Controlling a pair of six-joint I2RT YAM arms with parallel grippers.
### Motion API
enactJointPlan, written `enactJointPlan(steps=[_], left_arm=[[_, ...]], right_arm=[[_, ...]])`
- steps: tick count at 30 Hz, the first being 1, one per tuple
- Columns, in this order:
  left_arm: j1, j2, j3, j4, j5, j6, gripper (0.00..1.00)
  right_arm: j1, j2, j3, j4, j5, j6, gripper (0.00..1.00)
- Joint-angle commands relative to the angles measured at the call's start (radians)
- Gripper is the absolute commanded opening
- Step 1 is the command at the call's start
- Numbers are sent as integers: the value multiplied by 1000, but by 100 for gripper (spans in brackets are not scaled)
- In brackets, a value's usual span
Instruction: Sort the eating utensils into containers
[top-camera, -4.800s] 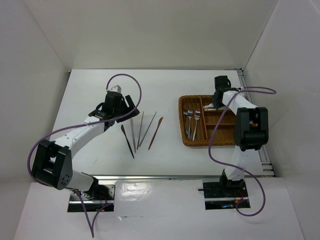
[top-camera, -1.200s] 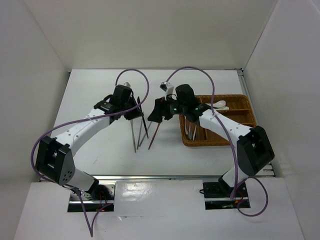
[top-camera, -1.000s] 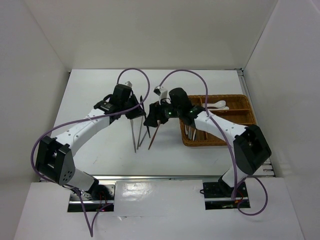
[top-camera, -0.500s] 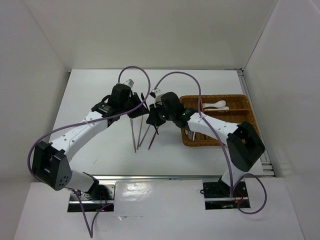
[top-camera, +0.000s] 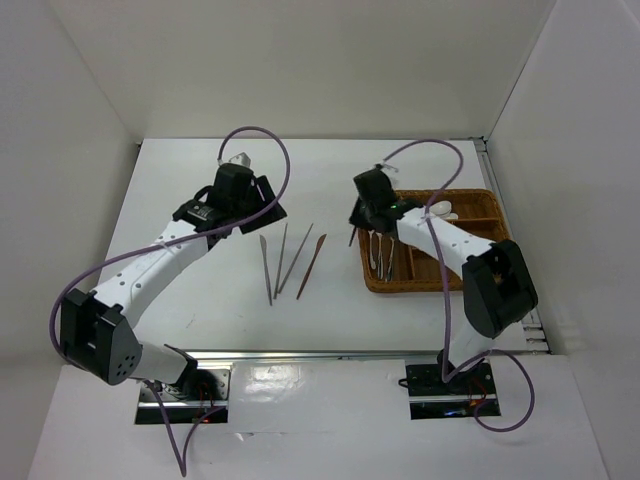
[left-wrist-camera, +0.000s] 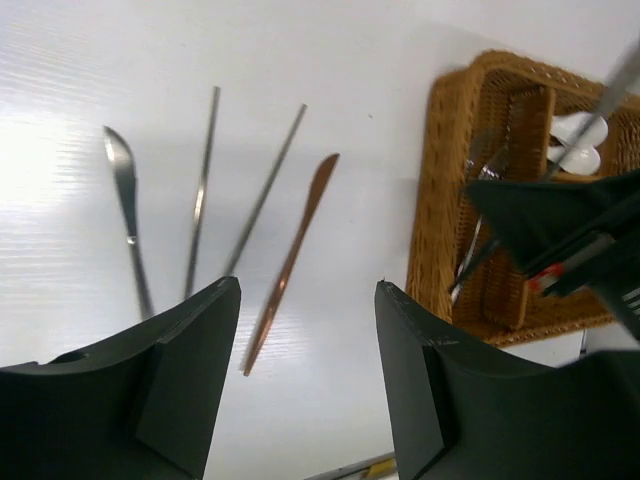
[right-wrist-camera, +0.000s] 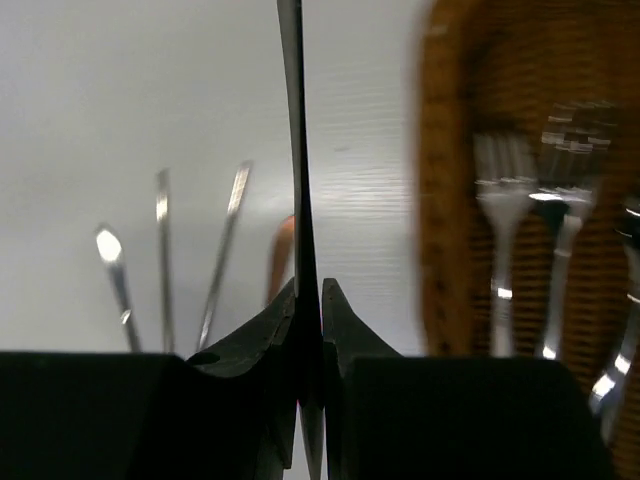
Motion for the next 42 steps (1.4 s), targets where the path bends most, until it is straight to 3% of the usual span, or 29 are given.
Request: enactJointPlan(steps=[1, 4, 10, 19, 25, 29, 33, 37, 42], left_arm=[[43, -31, 6, -27, -36, 32, 70], [52, -31, -27, 1, -16, 32, 70], [63, -40, -46, 10, -4, 41, 70], [91, -31, -74, 10, -4, 50, 71], [109, -10, -74, 10, -4, 59, 71], [120, -1, -92, 10, -4, 59, 71], [129, -1, -101, 10, -4, 69, 71], [138, -1, -114, 10, -4, 78, 71], [138, 18, -150, 10, -4, 98, 71]], right_arm=[[-127, -58, 45, -248, 268, 369, 0], [-257, -58, 45, -374, 288, 529, 0], [-449, -95, -43, -359, 241, 697, 0], [-547, -70, -53, -419, 273, 798, 0], [-548, -50, -73, -419, 244, 826, 0], [-548, -32, -72, -399, 224, 813, 14], [-548, -10, -52, -422, 213, 813, 14], [-548, -10, -52, -398, 193, 746, 32], [-548, -32, -52, -364, 163, 695, 46]])
